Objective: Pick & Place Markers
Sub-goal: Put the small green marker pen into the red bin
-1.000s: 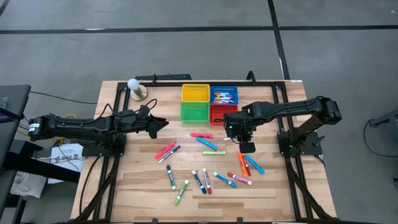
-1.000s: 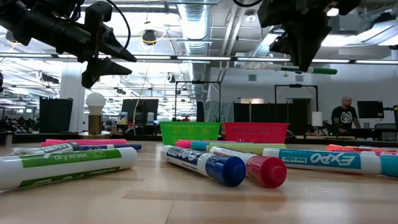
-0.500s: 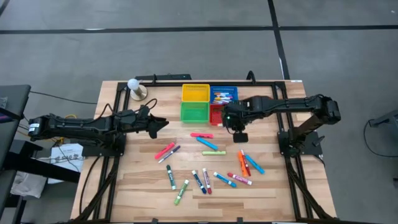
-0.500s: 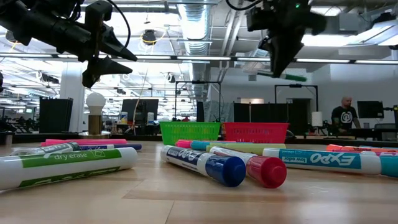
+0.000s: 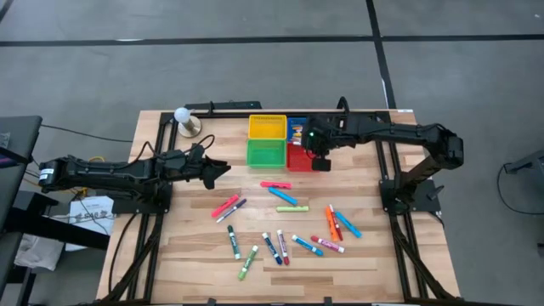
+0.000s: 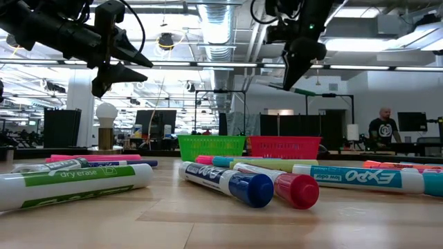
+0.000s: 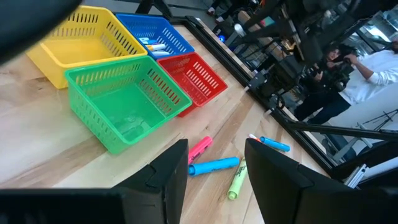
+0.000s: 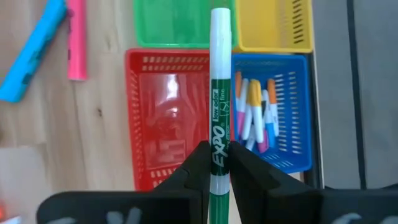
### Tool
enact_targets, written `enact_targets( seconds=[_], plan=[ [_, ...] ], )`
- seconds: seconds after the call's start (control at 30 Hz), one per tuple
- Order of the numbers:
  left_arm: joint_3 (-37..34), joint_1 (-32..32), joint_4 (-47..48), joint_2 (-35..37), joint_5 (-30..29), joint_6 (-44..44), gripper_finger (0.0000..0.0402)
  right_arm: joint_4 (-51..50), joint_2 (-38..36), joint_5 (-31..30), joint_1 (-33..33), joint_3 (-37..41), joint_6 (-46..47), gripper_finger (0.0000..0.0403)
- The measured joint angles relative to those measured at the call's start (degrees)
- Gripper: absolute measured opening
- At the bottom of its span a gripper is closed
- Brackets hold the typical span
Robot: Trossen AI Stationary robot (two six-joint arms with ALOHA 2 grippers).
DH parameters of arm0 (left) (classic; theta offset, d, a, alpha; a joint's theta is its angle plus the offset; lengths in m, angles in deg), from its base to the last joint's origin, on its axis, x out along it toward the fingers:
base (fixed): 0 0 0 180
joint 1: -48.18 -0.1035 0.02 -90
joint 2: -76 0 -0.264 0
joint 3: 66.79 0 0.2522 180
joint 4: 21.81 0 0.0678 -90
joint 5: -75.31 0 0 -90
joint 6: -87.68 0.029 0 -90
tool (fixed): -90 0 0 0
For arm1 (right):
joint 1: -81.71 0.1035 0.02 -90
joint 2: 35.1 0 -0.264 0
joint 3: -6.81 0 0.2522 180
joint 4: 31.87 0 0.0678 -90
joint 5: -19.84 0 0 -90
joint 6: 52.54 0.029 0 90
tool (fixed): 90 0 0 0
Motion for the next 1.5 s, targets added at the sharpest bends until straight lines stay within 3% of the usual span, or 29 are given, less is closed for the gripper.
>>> enact_targets(
  seconds=[0.67, 1.27, 1.5],
  plan=[
    [0.0, 0.0, -0.2, 0.0, 0.0, 0.0, 0.0158, 2.0, 0.4, 0.6, -0.8, 0.6, 0.2, 0.0043],
    [0.0, 0.0, -0.4, 0.0, 0.0, 0.0, 0.0158, 1.9, 16.3, 2.0, -1.2, 1.2, -2.8, 0.0045],
    [0.0, 0.0, -0.4, 0.0, 0.0, 1.5, 0.0158, 3.9, 16.6, 2.3, -2.4, 1.2, -2.9, 0.0044]
  ],
)
